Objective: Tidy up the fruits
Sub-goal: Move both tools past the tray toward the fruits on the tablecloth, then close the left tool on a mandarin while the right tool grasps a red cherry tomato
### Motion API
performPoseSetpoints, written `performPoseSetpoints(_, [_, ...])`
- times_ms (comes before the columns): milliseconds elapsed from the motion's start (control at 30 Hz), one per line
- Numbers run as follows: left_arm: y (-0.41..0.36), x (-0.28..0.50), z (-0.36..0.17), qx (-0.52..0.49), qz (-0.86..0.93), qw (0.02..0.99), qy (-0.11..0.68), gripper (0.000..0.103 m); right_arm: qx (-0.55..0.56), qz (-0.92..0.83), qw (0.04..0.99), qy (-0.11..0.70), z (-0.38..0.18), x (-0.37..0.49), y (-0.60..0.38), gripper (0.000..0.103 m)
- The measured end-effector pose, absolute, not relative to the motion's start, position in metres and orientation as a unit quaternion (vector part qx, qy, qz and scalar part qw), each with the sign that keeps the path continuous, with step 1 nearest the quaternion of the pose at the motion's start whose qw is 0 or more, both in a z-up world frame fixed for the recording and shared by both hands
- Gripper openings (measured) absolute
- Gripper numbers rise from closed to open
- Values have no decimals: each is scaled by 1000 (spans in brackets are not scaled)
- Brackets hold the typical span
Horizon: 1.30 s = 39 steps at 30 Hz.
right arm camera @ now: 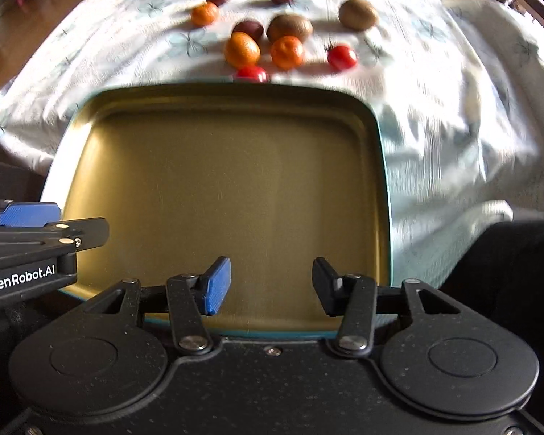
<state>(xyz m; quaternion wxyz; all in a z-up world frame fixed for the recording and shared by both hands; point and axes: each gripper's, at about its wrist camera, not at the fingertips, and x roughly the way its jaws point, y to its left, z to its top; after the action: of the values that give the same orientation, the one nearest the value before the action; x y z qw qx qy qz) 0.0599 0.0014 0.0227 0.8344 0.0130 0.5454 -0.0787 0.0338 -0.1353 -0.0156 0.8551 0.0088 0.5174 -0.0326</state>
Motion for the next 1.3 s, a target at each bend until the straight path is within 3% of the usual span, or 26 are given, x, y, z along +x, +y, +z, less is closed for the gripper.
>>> performPoseSetpoints(500, [11, 191, 41, 20, -51, 847, 529, 50, 81, -98, 865, 486, 23, 150, -202, 55])
performPoseSetpoints(933, [8, 282, 21, 2, -36, 845, 534, 50, 126, -120, 839, 516, 11, 233, -243, 56])
performPoseSetpoints(1300, [8, 306, -5, -19, -42, 832, 552, 50, 128, -110, 824, 540, -19, 260, -242, 56])
